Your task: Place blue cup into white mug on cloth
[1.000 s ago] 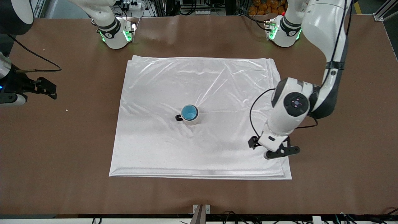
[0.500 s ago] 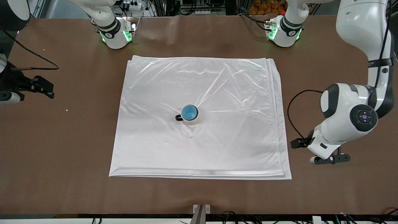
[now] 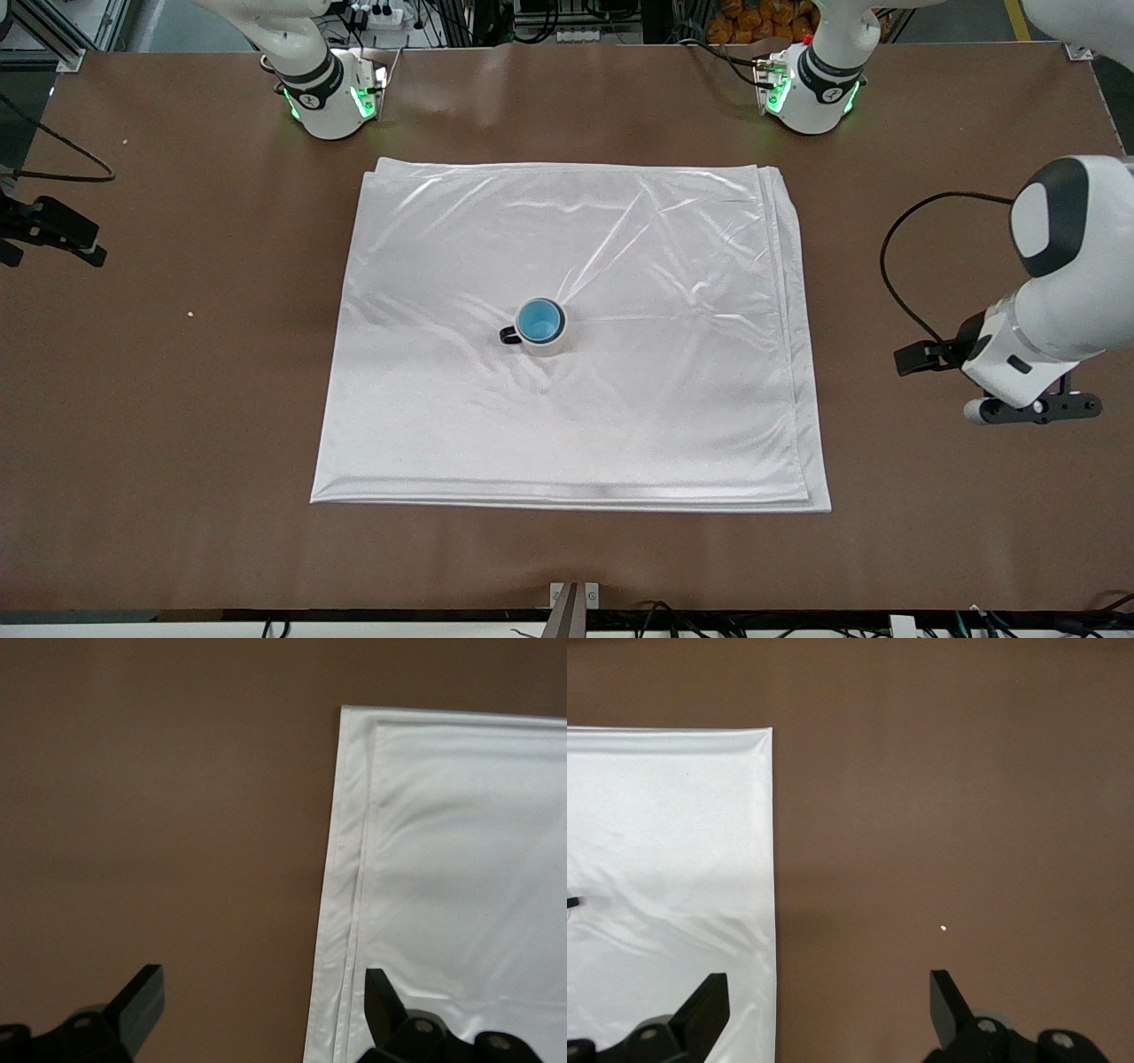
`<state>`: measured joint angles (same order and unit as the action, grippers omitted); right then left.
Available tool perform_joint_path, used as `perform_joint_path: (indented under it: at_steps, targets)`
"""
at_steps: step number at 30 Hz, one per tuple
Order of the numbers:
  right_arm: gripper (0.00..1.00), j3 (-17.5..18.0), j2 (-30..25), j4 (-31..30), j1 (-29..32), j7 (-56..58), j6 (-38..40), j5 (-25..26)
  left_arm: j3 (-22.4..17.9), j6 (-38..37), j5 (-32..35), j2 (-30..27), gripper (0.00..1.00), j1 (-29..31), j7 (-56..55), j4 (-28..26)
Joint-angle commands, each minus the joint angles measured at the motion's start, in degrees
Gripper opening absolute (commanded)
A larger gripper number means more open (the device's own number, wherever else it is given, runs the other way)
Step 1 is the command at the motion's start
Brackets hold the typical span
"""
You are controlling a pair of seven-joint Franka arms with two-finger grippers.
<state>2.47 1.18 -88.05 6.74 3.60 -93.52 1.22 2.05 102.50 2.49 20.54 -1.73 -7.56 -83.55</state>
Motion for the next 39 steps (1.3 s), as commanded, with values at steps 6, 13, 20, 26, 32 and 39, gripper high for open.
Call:
perform_joint_path:
  at_steps: [6,13,20,26,32,39]
  targets:
    - [1.0,-1.1,-3.3,-3.6,-1.2,-0.2,-0.5,-1.0,0.1,-6.5,-1.4,-10.3,1.0,2.2,5.4,-3.2]
    - [1.0,-4.0,-3.3,-3.6,-4.0,-0.3,-0.3,-0.8,0.1,-7.4,-3.5,-13.6,1.0,2.1,5.3,-3.2]
    - [1.0,-3.9,-2.9,-3.1,-4.1,-0.5,-0.3,-0.8,-0.8,-8.7,-3.1,-15.8,1.0,1.5,5.3,-2.8]
    - [1.0,-3.9,-2.8,-3.1,-4.1,-0.7,-0.5,-0.9,-0.8,-12.1,-2.8,-16.7,1.0,0.9,5.4,-2.2]
    - [1.0,-3.8,-2.7,-3.0,-4.1,-0.7,-0.5,-0.9,-0.8,-15.1,-2.8,-17.5,1.0,0.9,7.3,-2.2]
    - [1.0,-3.5,-2.8,-2.8,-4.2,-0.7,-0.5,-0.1,-0.6,-15.6,-1.4,-17.4,1.0,1.3,7.6,-2.1]
